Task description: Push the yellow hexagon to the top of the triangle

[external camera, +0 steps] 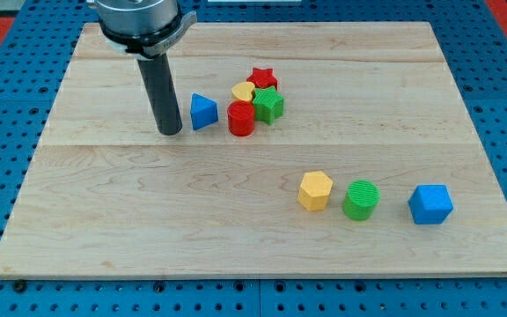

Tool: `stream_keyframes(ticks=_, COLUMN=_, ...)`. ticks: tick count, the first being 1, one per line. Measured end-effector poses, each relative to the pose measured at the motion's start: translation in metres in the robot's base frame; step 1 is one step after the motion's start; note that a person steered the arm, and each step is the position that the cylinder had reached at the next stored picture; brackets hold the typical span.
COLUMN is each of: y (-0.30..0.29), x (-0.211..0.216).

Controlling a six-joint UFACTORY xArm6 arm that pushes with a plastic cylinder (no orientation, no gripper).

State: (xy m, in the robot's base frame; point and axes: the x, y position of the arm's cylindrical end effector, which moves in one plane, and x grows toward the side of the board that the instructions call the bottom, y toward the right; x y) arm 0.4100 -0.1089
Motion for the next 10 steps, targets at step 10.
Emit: stream_keyframes(ticks=10, y=0.201, x=0.139)
